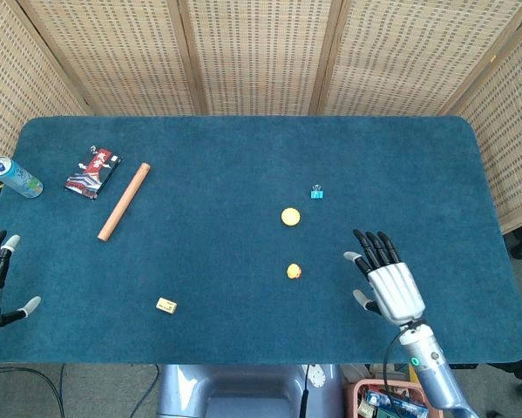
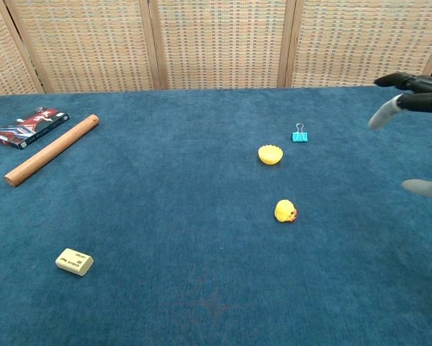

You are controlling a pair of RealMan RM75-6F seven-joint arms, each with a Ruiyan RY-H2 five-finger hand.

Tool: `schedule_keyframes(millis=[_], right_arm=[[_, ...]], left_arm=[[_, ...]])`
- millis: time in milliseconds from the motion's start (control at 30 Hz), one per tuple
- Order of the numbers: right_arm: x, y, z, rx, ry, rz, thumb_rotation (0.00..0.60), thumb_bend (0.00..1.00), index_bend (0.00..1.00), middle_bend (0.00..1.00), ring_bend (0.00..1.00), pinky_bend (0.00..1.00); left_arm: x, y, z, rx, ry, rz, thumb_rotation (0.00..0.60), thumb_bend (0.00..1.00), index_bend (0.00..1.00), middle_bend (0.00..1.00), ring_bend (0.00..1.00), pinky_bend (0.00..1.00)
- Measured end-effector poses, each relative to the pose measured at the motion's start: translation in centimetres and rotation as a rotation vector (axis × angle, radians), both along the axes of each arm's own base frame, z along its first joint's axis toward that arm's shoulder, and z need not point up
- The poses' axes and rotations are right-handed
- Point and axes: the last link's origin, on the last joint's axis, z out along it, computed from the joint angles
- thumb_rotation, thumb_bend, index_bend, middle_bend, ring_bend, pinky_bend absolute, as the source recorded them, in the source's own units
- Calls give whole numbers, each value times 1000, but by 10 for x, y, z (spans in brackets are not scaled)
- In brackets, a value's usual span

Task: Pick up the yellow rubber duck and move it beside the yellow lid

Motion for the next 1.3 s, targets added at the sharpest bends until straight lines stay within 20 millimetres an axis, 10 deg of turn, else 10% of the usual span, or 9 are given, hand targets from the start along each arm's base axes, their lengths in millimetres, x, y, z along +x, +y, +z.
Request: schedule_keyframes(millis=[533, 1300], right_arm=[[50, -44, -90, 185, 16, -58, 600, 206, 362, 89, 0, 93], [40, -71, -117, 240, 65, -156, 600, 206, 374, 98, 0, 97]], left_arm=[[-4, 2, 1, -9, -20, 7, 600, 106, 0, 0, 0, 0], [-4, 4, 1, -9, -18, 12, 600, 107, 0, 0, 0, 0]])
